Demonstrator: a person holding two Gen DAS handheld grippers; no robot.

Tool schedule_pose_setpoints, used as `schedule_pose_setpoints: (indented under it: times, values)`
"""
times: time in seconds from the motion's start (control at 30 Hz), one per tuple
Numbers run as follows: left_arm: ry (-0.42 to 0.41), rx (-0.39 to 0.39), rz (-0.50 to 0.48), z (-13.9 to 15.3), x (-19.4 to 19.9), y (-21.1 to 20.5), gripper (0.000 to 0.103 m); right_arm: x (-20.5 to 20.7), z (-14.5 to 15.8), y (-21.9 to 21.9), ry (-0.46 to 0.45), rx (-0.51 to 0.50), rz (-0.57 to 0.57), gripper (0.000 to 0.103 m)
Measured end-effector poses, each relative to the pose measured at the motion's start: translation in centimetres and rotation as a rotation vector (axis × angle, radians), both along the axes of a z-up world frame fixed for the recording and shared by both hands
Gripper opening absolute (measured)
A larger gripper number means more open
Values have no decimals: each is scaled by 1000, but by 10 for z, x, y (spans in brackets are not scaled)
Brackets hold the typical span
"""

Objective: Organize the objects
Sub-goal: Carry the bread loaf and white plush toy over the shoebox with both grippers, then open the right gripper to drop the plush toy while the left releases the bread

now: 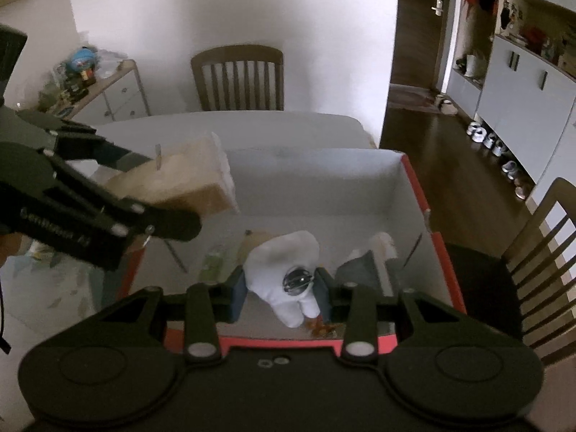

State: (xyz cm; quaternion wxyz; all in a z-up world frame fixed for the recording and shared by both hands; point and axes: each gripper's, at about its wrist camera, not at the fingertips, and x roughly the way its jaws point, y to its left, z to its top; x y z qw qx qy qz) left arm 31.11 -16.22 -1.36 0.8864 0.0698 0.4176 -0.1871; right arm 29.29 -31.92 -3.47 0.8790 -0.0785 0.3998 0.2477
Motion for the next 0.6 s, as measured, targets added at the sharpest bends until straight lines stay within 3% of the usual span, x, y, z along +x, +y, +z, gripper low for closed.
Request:
schedule_pose_setpoints:
  times: [0.27,0.6]
  values:
    - [32,43,73,-28,36,-25,88,20,-23,-3,26,-17,-13,38]
    - [80,116,91,-60,60,-43,88,33,-52,10,101,-58,15,38]
